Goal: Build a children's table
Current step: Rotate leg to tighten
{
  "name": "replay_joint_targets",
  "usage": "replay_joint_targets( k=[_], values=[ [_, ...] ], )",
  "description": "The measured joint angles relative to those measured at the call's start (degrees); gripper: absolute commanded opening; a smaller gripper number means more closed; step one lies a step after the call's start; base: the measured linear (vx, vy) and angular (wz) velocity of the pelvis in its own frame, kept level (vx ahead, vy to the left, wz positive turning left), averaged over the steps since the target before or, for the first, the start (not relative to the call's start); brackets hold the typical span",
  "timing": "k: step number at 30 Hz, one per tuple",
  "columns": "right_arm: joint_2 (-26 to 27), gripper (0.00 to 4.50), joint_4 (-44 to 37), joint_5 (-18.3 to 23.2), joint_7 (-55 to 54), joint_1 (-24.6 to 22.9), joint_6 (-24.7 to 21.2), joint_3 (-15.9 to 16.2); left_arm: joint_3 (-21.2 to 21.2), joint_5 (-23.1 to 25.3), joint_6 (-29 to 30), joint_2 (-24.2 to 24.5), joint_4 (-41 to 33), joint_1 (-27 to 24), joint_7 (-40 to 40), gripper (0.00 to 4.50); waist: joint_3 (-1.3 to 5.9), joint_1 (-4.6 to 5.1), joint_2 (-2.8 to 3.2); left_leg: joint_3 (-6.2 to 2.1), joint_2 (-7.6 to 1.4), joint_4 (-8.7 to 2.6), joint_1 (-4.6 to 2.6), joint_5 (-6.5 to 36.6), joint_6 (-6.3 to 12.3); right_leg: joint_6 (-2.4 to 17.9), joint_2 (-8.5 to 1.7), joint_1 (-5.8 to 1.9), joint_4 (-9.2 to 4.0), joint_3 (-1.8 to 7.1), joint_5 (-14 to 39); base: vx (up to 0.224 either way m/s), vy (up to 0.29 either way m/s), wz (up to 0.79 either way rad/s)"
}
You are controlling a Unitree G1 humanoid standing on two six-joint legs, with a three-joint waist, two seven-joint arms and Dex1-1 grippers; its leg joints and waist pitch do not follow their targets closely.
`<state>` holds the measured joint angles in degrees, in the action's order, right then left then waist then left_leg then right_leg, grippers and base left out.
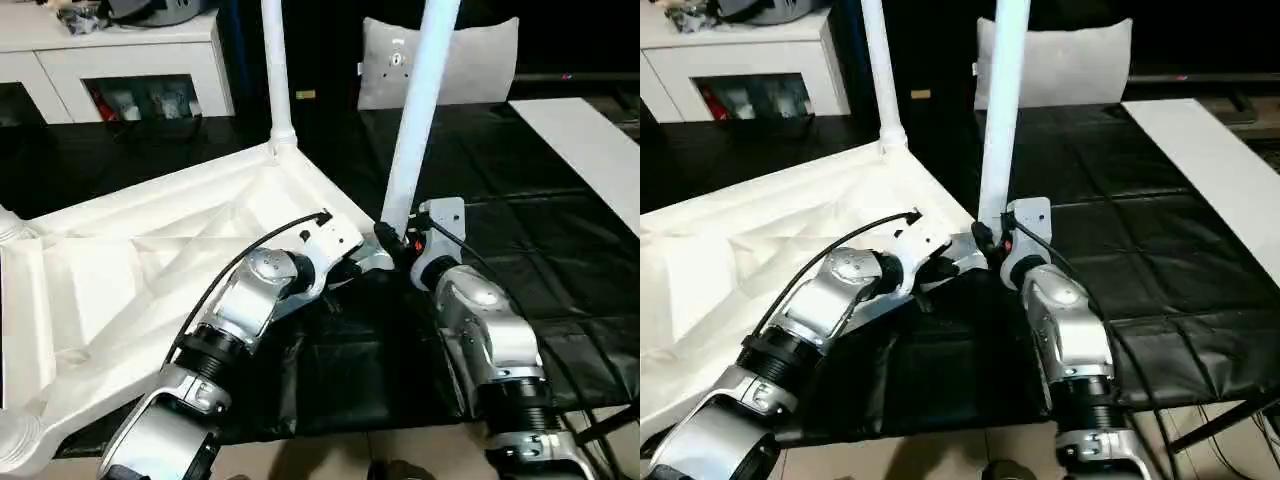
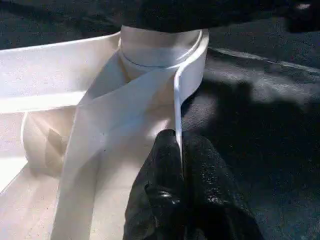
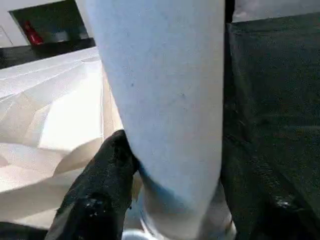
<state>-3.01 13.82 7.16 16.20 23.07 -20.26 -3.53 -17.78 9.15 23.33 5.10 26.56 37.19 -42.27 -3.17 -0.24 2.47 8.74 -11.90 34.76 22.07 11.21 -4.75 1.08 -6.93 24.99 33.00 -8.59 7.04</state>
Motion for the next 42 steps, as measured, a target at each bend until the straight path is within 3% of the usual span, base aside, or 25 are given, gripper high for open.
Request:
replay_joint_targets(
  k=[3,6,10,12,15,21,22,26,33,42],
  values=[
    [-1.94,3.17,-0.19,0.26,3.16,-1.32,1.22,0.43,-0.59,-0.27,-1.12,1.1,-0.02,-0.22,-1.42,0.0,0.0,-0.64,0.01,0.04,-0.01,0.02,-0.04,0.0,0.01,0.04,0.0,0.0,0.03,0.02,-0.01,0.0,0.0,0.0],
    [-7.27,3.4,-0.71,2.11,10.45,-3.24,3.34,0.94,-1.39,-0.62,-3.5,2.91,0.09,-0.43,-4.62,0.0,0.0,-1.56,0.01,0.1,-0.02,0.09,-0.1,-0.01,0.01,0.11,0.0,-0.05,0.03,0.07,-0.1,0.0,0.0,0.0],
    [-13.62,3.62,-1.24,4.09,20.67,-4.35,5.05,1.38,-1.87,-1.11,-7.88,5.8,1.42,-0.52,-9.13,0.0,0.0,-1.91,0.02,0.1,-0.02,0.14,-0.12,-0.02,0.0,-0.04,0.0,-0.09,0.03,0.09,-0.1,0.0,0.0,0.0],
    [-17.3,3.96,-1.98,4.52,26.59,-5.12,5.57,1.86,-2.4,-1.86,-10.44,7.86,2.22,-0.52,-12.13,0.0,0.01,-2.16,0.02,0.1,-0.03,0.15,-0.14,-0.03,-0.01,-0.02,0.01,-0.15,0.03,0.08,-0.13,0.0,0.0,0.0],
    [-21.98,3.96,-2.05,6.24,35.29,-5.62,5.9,2.67,-2.88,-2.55,-14.28,10.77,3.35,-0.46,-17.24,0.0,0.03,-2.45,0.06,0.1,-0.02,0.2,-0.18,-0.04,0.01,-0.02,0.0,-0.23,0.04,0.1,-0.18,0.0,0.0,0.0],
    [-26.05,3.96,-2.45,8.94,47.32,-5.66,7.26,5.62,-4.72,-3.59,-21.71,13.69,5.52,0.11,-26.39,0.0,0.03,-3.35,0.06,0.09,-0.04,0.26,-0.24,-0.06,0.03,-0.03,-0.02,-0.44,0.01,0.12,-0.18,0.0,0.0,0.0],
    [-26.63,3.68,-2.44,9.13,49.37,-5.63,7.3,6.32,-5.18,-4.02,-23.39,14.28,6.14,0.28,-28.26,0.0,0.03,-3.48,0.06,0.1,-0.04,0.26,-0.54,-0.06,0.04,-0.03,-0.04,-0.56,0.01,0.14,-0.18,0.0,0.0,0.0],
    [-27.26,3.47,-2.41,9.96,55.09,-5.45,7.3,8.21,-6.89,-4.36,-27.57,16.66,7.99,1.31,-34.08,0.0,0.03,-3.68,0.06,0.08,-0.06,0.25,-1.15,-0.05,0.02,-0.1,-0.06,-1.31,-0.03,0.1,-0.13,0.0,0.0,0.0],
    [-27.57,2.79,-1.34,10.72,60.93,-4.8,6.97,11.57,-8.16,-4.66,-31.42,16.99,8.92,2.2,-40.32,0.0,0.03,-3.89,0.05,0.12,0.04,0.26,-1.05,-0.05,0.02,-0.18,-0.25,-1.36,-0.07,0.11,-0.08,0.0,0.0,0.0],
    [-27.46,2.14,-0.07,10.73,63.21,-3.67,7.2,12.69,-8.45,-4.81,-33.3,16.28,11.26,3.48,-41.17,0.0,0.03,-4.67,0.05,0.14,0.01,0.25,-1.05,-0.05,0.02,-0.2,-0.24,-1.34,-0.05,0.08,-0.07,0.0,0.0,0.0]
  ],
)
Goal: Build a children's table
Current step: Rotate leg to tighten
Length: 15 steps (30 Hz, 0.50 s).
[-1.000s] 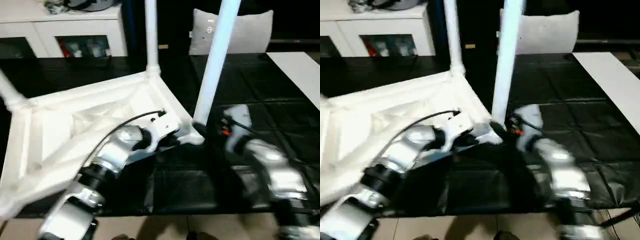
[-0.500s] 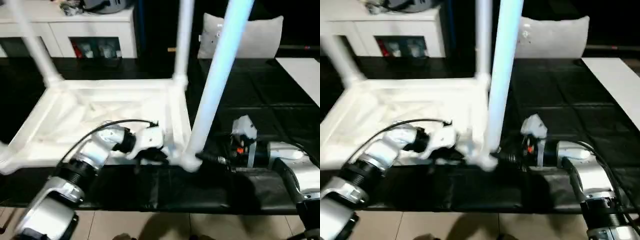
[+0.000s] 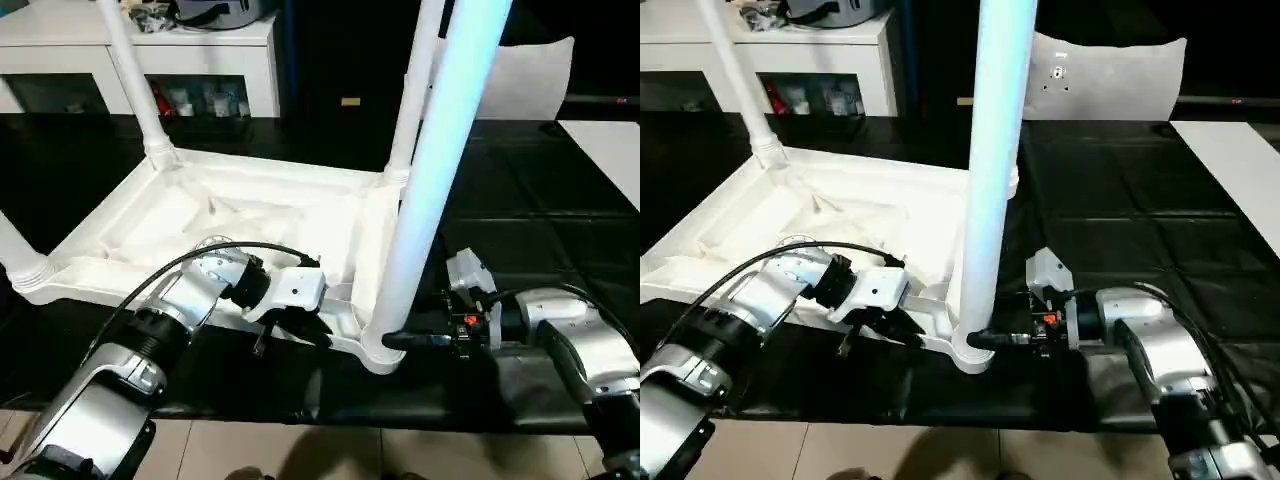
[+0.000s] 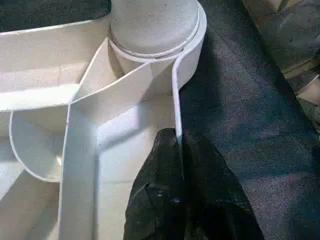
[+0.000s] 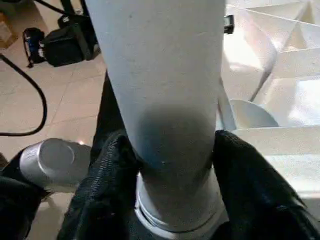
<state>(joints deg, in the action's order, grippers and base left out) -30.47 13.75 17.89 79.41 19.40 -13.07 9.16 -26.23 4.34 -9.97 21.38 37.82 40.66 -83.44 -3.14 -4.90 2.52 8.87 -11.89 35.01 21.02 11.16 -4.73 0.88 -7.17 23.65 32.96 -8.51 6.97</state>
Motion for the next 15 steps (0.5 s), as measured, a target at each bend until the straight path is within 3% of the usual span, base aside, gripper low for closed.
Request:
replay_joint_targets(
  k=[5,11,14,15],
  values=[
    [0.06,1.9,-0.5,0.63,-0.72,-0.62,-1.42,-0.28,0.52,-0.15,0.43,-0.51,1.22,0.17,0.38,0.0,0.0,-0.12,0.0,0.01,0.0,0.0,-0.03,0.0,0.0,0.0,0.0,-0.01,0.0,0.0,0.0,0.0,0.0,0.0],
    [2.79,1.89,-4.72,1.17,-9.75,-3.75,-6.59,-3.47,1.91,-0.12,6.43,-2.11,1.26,0.17,4.98,0.0,0.0,0.22,0.0,0.01,0.01,0.0,-0.09,0.0,-0.01,-0.02,0.0,-0.05,-0.13,-0.1,0.01,0.0,0.0,0.0],
    [7.93,1.89,-5.71,-0.79,-20.73,-4.14,-8.21,-5.24,3.88,1.0,11.08,-2.8,1.27,0.19,10.95,0.0,-0.01,1.96,0.17,-0.11,0.03,0.0,-0.05,0.01,-0.01,-0.03,0.04,-0.23,-0.76,-0.66,0.01,0.0,0.0,0.0],
    [9.46,1.89,-5.73,-1.7,-24.22,-4.12,-8.4,-5.77,4.26,1.19,12.81,-3.57,1.27,0.18,13.01,0.0,-0.04,3.03,0.44,-0.44,-0.07,-0.01,0.0,0.01,-0.01,-0.03,-0.01,-0.62,-1.53,-1.49,0.02,0.0,0.0,0.0]
  ],
)
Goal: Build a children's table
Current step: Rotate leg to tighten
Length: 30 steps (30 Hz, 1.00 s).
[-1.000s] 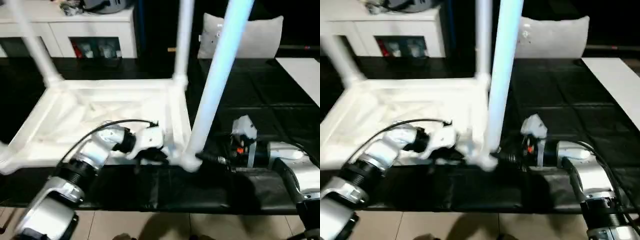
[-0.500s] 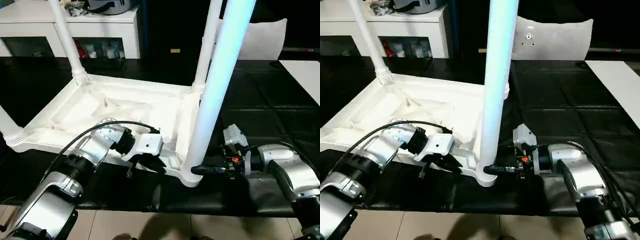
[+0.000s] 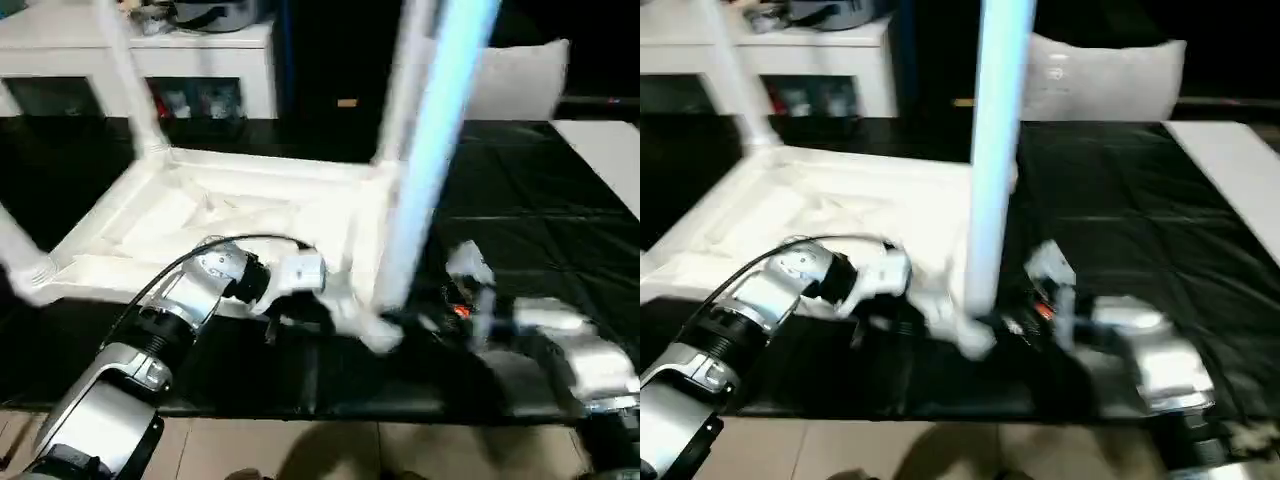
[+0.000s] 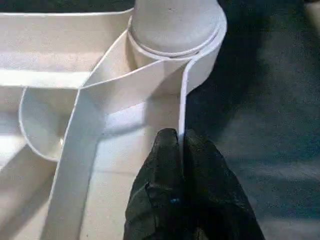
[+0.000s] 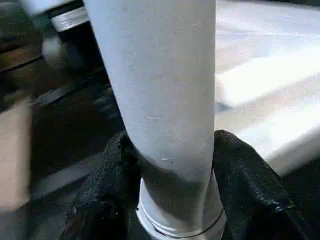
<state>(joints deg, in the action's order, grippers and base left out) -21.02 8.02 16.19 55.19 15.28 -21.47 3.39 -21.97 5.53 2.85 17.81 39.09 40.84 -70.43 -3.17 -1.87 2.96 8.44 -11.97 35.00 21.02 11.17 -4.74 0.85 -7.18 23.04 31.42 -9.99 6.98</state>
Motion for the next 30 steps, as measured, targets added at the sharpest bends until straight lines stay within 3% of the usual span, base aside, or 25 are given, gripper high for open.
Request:
replay_joint_targets(
  k=[3,4,5,6,7,8,9,10,11,12,13,14,15,18,24,26,28,30],
  values=[
    [4.53,1.89,0.12,-2.02,-9.9,0.51,-1.77,-2.16,1.32,0.87,4.97,-2.81,0.0,0.29,5.68,0.0,-0.21,2.59,0.55,-0.85,-0.89,-0.14,0.13,0.01,0.01,-0.1,0.02,-1.22,-1.54,-1.54,0.13,0.0,0.0,0.0],
    [5.34,1.89,0.1,-2.56,-12.03,0.72,-2.09,-2.46,1.34,0.94,5.92,-3.51,0.0,0.36,7.11,0.0,-0.3,3.03,0.51,-0.86,-0.87,-0.12,-0.04,0.01,0.01,-0.21,0.0,-1.26,-0.55,-1.25,0.61,0.0,0.0,0.0],
    [6.38,1.89,0.12,-3.19,-14.65,0.87,-2.36,-3.07,1.43,0.98,6.77,-4.64,0.48,0.64,9.08,0.0,-0.48,3.06,0.28,-0.68,-0.64,-0.01,-0.56,0.01,0.0,-0.31,0.07,-1.05,1.37,0.12,1.95,0.0,0.0,0.0],
    [7.63,1.89,0.18,-4.01,-17.81,1.32,-3.02,-3.31,1.68,1.09,7.46,-5.66,1.15,0.79,11.4,0.0,-0.79,3.08,-0.74,-0.12,0.27,-0.08,-2.12,0.12,-0.14,-0.4,0.08,-0.87,2.45,1.88,2.15,0.0,0.0,0.0],
    [9.15,1.89,0.41,-4.82,-20.76,1.93,-3.43,-3.64,2.1,1.16,7.58,-6.49,2.19,1.15,13.22,0.0,-1.03,3.11,-1.09,0.14,0.77,0.07,-2.73,0.56,-0.54,-0.6,0.17,-0.51,2.71,1.97,2.06,0.0,0.0,0.0],
    [10.45,1.89,1.0,-5.44,-23.86,3.09,-3.82,-3.98,2.58,1.5,7.69,-7.2,3.0,1.77,15.05,0.0,-1.05,3.09,-1.23,0.17,0.84,1.5,-2.36,2.07,0.15,-0.61,-0.2,0.0,2.62,1.21,2.06,0.0,-0.051,-0.09],
    [12.51,1.89,1.49,-6.41,-27.59,4.65,-4.4,-4.24,3.17,1.71,7.68,-7.7,3.83,2.55,16.63,0.0,-1.06,3.02,-0.77,-0.53,0.8,2.04,-1.59,2.84,0.58,-0.61,-0.56,0.0,2.13,-0.23,2.06,0.021,0.009,-0.41],
    [14.42,1.89,1.66,-7.39,-31.7,5.69,-4.49,-4.99,3.47,2.11,7.68,-8.83,4.7,3.67,18.35,0.0,-0.77,3.48,0.95,-2.16,-0.01,2.05,0.14,2.81,0.52,-0.65,-0.68,-0.41,0.56,-3.43,2.04,0.021,0.009,-0.41],
    [15.22,1.89,1.7,-7.45,-33.61,5.91,-4.33,-5.76,3.6,2.16,7.68,-9.68,4.98,4.0,19.49,0.0,-0.81,3.67,1.48,-2.77,-0.78,2.04,0.64,2.67,0.25,-0.86,-0.33,-0.72,-0.4,-4.54,2.18,0.104,0.072,-0.33],
    [15.62,2.45,1.7,-7.5,-34.91,6.06,-4.34,-6.2,3.67,2.13,7.65,-10.25,5.0,4.06,20.22,0.0,-0.89,3.65,1.45,-3.27,-1.27,1.81,0.63,2.2,-0.56,-0.94,0.08,-0.54,0.7,-3.6,2.46,0.054,0.012,-0.12],
    [15.86,2.45,1.7,-7.72,-36.05,6.05,-4.15,-6.47,3.65,2.13,7.56,-10.93,5.06,4.03,20.91,0.0,-1.03,4.3,0.43,-2.89,-0.25,2.05,0.03,1.91,-1.01,-0.15,0.07,-0.05,1.66,-1.4,1.53,0.054,0.012,-0.12],
    [15.77,2.59,1.66,-7.84,-36.28,5.8,-3.7,-6.56,3.59,2.14,7.49,-11.37,5.19,4.02,21.27,0.0,-1.1,4.56,0.01,-2.43,0.72,2.16,-0.66,1.94,-1.01,-0.07,-0.14,-0.05,1.9,-0.52,0.41,0.085,0.013,0.09],
    [15.49,2.64,1.61,-7.96,-36.26,5.6,-3.01,-6.46,3.58,2.11,7.19,-11.45,5.22,4.05,21.48,0.0,-1.08,4.44,0.03,-2.0,1.06,1.76,-1.07,2.03,-0.91,-0.08,-0.31,0.0,1.89,-0.22,0.4,0.101,0.046,0.03],
    [13.51,2.97,0.45,-10.16,-36.47,3.9,-1.68,-5.18,3.42,1.94,4.6,-10.87,5.22,4.11,20.79,0.0,-0.96,3.91,0.3,-2.17,0.9,0.99,0.17,1.87,-0.85,-0.08,-0.09,0.51,1.01,-0.42,0.31,0.083,0.014,0.02],
    [10.23,3.5,-5.28,-10.04,-33.31,-2.18,-1.14,-4.51,4.39,1.35,0.26,-7.43,5.19,4.2,19.29,0.0,-0.85,1.89,0.44,-1.74,0.96,1.12,1.2,1.82,-0.05,0.33,-0.12,2.09,1.71,0.51,0.16,0.057,0.004,0.03],
    [9.32,3.68,-7.26,-8.85,-31.4,-4.36,-0.55,-5.02,5.32,0.55,0.08,-6.81,4.47,3.64,17.76,0.0,-0.85,1.34,0.44,-1.65,0.93,1.11,1.21,1.88,0.06,0.37,-0.1,2.16,1.71,0.55,0.19,0.0,0.0,0.0],
    [8.84,3.82,-8.86,-7.17,-29.8,-6.14,-0.25,-5.82,5.74,-0.65,0.12,-6.06,2.93,2.2,15.71,0.43,-0.86,1.23,0.44,-1.4,0.92,1.11,1.04,1.92,0.13,0.38,-0.1,2.15,1.75,0.77,0.2,0.0,0.0,0.0],
    [8.18,4.01,-10.15,-6.02,-28.28,-7.1,-0.17,-6.32,6.55,-2.39,0.11,-5.78,1.01,1.16,14.41,0.57,-0.86,0.88,0.43,-1.34,0.91,1.18,0.98,1.92,0.13,0.4,-0.09,2.13,1.75,0.86,0.12,0.0,0.0,0.0]
  ],
)
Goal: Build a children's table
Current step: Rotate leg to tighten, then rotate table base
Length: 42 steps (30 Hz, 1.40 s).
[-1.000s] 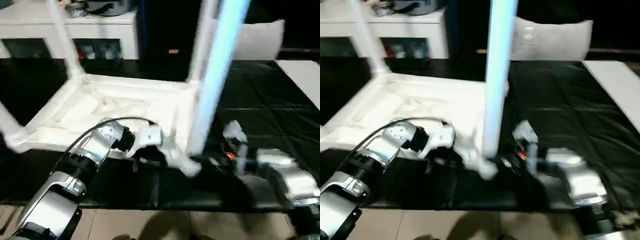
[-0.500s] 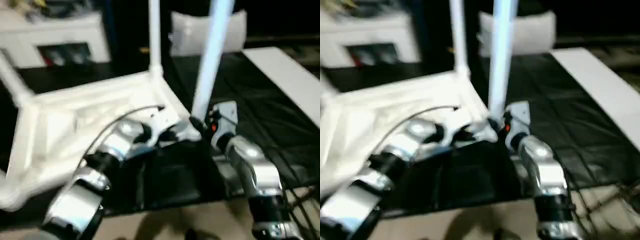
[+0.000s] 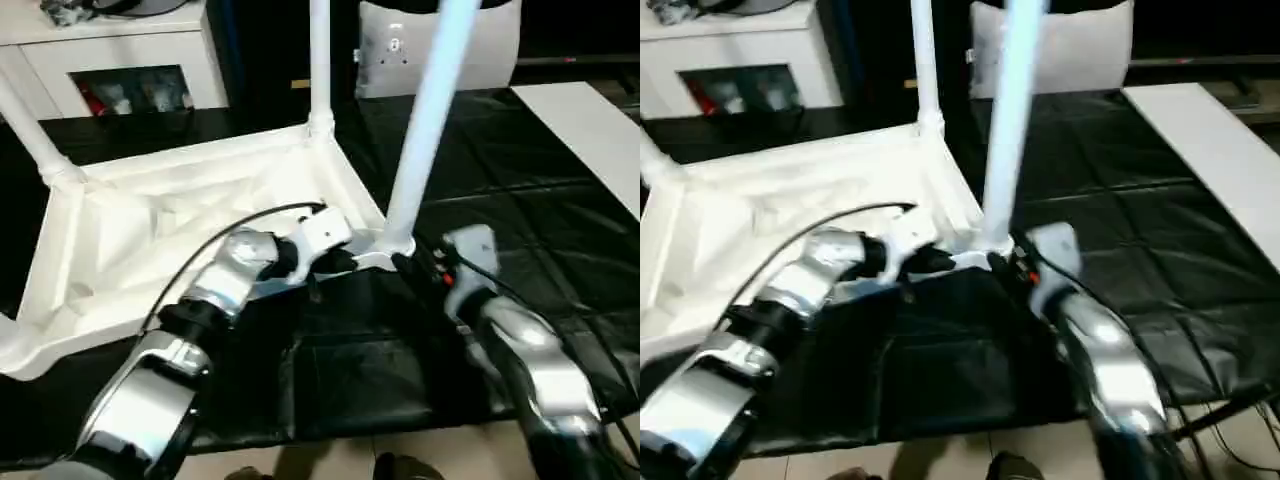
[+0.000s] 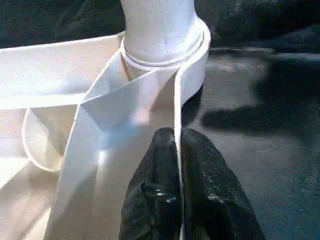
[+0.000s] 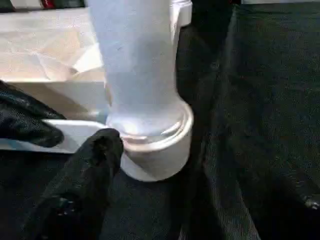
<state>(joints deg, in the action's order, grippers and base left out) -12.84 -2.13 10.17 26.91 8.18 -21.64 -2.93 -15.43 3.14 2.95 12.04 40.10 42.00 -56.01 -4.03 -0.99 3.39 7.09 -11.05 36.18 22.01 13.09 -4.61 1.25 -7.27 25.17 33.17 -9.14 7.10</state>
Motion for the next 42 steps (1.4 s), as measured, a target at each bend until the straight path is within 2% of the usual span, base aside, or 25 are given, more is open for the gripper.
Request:
replay_joint_targets(
  k=[3,5,7,8,11,13,14,15,16,19,21,26,30,34,36,40,42],
  values=[
    [-1.46,4.3,-3.39,2.51,3.19,-0.83,0.2,-0.08,1.6,-3.56,0.7,0.23,-5.73,-0.28,-2.04,0.89,0.01,-0.93,0.01,0.33,0.0,0.05,-0.62,-0.05,0.04,-0.31,0.02,-0.42,-0.01,0.36,-0.01,0.0,0.0,0.0],
    [-2.65,4.35,-5.56,3.54,5.3,-1.01,0.24,0.54,1.73,-4.29,1.38,0.83,-7.93,-1.23,-2.65,0.93,0.03,-0.94,0.05,0.59,-0.03,0.0,-1.14,0.01,-0.06,-0.39,0.02,-0.92,-0.08,0.49,0.03,0.0,0.0,0.0],
    [-3.64,4.5,-7.49,4.38,6.88,-1.16,-0.81,0.8,1.73,-4.46,2.55,1.11,-8.59,-2.37,-2.61,1.26,0.01,-0.8,0.02,0.72,-0.04,-0.03,-1.79,0.15,-0.3,-0.49,0.02,-1.52,-0.22,0.49,0.09,0.0,0.0,0.0],
    [-4.34,4.5,-8.36,5.04,7.99,-1.22,-1.83,1.37,1.71,-4.37,3.62,1.7,-9.9,-3.31,-2.51,1.26,0.02,-0.65,0.03,0.71,-0.02,-0.04,-1.9,0.15,-0.3,-0.52,0.02,-1.67,-0.36,0.43,0.11,0.0,0.0,0.0],
    [-5.9,4.5,-10.33,5.92,10.93,-1.6,-3.84,3.89,1.7,-4.01,8.96,5.39,-15.84,-7.01,-2.52,1.51,0.07,0.8,0.15,0.6,-0.05,-0.39,-1.98,0.15,-0.3,-0.53,0.1,-2.04,-1.34,0.01,0.1,0.0,0.0,0.0],
    [-5.81,4.5,-11.3,6.66,11.35,-1.56,-4.84,4.72,1.71,-4.07,12.37,7.57,-19.67,-9.09,-2.98,1.61,0.09,1.68,0.34,0.21,-0.13,-0.5,-1.89,0.15,-0.3,-0.54,0.09,-2.37,-2.09,-0.49,0.1,0.0,0.0,0.0],
    [-5.45,4.5,-11.46,6.99,11.28,-1.24,-5.23,5.31,1.74,-4.22,14.21,8.96,-23.1,-10.7,-3.45,1.7,0.14,2.31,0.42,0.02,-0.21,-0.5,-1.96,0.15,-0.3,-0.54,0.08,-2.42,-2.37,-0.76,0.1,0.0,0.0,0.0],
    [-4.72,4.5,-11.58,7.22,11.1,-0.99,-5.49,6.01,1.76,-4.65,16.42,11.03,-27.29,-12.87,-4.31,1.92,0.13,2.77,0.45,-0.12,-0.33,-0.51,-1.72,0.15,-0.3,-0.54,0.05,-2.49,-2.52,-0.9,0.1,0.0,0.0,0.0],
    [-3.93,4.5,-11.42,7.16,10.89,-0.49,-5.72,6.63,1.82,-4.76,18.35,12.93,-30.22,-14.72,-4.99,1.92,0.14,3.3,0.47,-0.22,-0.33,-0.5,-1.77,0.15,-0.3,-0.53,0.06,-2.58,-2.56,-0.98,0.1,0.0,0.0,0.0],
    [-1.82,4.5,-9.68,5.86,10.01,3.55,-5.85,9.19,3.0,-5.0,25.08,17.95,-39.37,-20.78,-5.43,2.15,0.09,4.92,0.56,-0.39,-0.29,-0.5,-1.95,0.16,-0.31,-0.53,0.06,-2.81,-2.57,-1.07,0.1,0.0,0.0,0.0],
    [-0.97,4.5,-7.36,4.81,9.74,6.83,-5.69,10.78,4.14,-5.32,29.27,19.45,-44.92,-23.93,-4.95,2.27,0.1,5.3,0.57,-0.5,-0.27,-0.54,-2.03,0.16,-0.31,-0.53,0.06,-2.9,-2.55,-1.12,0.1,0.0,0.0,0.0],
    [0.31,4.5,0.34,2.01,10.05,12.48,-4.48,14.68,5.52,-5.63,36.27,20.85,-53.06,-29.12,-2.56,2.36,0.1,5.15,0.56,-0.58,-0.19,-0.55,-1.91,0.16,-0.32,-0.53,0.03,-2.97,-2.17,-0.91,0.1,0.0,0.0,0.0],
    [1.89,4.5,8.36,0.17,10.7,17.37,-1.57,15.97,6.39,-5.4,41.3,19.75,-56.66,-31.96,2.47,2.36,0.12,5.03,0.57,-0.59,-0.15,-0.55,-1.89,0.16,-0.32,-0.51,0.03,-2.9,-1.8,-0.71,0.09,0.0,0.0,0.0],
    [6.05,4.5,17.11,-1.88,8.33,22.47,3.07,16.66,6.45,-4.63,45.98,19.12,-59.51,-35.33,5.43,2.36,0.31,5.1,0.28,-0.46,0.01,-0.56,-1.78,0.22,-0.46,-0.56,0.13,-2.12,-0.63,0.08,0.14,0.0,0.0,0.0],
    [7.78,4.5,20.18,-2.05,6.07,23.35,4.49,16.56,6.44,-4.23,47.24,19.34,-59.65,-35.82,6.36,2.36,0.32,4.52,0.25,-0.34,0.01,-0.56,-1.54,0.19,-0.58,-0.22,0.17,-1.73,0.03,0.17,0.49,0.0,0.0,0.0],
    [11.92,4.5,27.31,-4.11,-1.65,25.09,7.82,15.89,6.51,-3.12,48.03,20.76,-60.32,-37.05,8.26,2.36,0.35,3.07,0.18,-0.25,-0.24,-0.6,-1.51,0.11,-0.75,0.02,0.43,-1.5,0.29,0.26,0.73,0.0,0.0,0.0],
    [15.1,4.5,33.03,-5.57,-10.43,27.09,10.65,13.04,6.62,-2.89,48.08,21.02,-60.77,-37.16,10.04,2.36,0.4,2.27,0.08,-0.11,-0.25,-0.59,-1.51,0.09,-1.0,0.04,0.44,-1.28,0.51,0.42,0.73,0.0,0.0,0.0]
  ],
)
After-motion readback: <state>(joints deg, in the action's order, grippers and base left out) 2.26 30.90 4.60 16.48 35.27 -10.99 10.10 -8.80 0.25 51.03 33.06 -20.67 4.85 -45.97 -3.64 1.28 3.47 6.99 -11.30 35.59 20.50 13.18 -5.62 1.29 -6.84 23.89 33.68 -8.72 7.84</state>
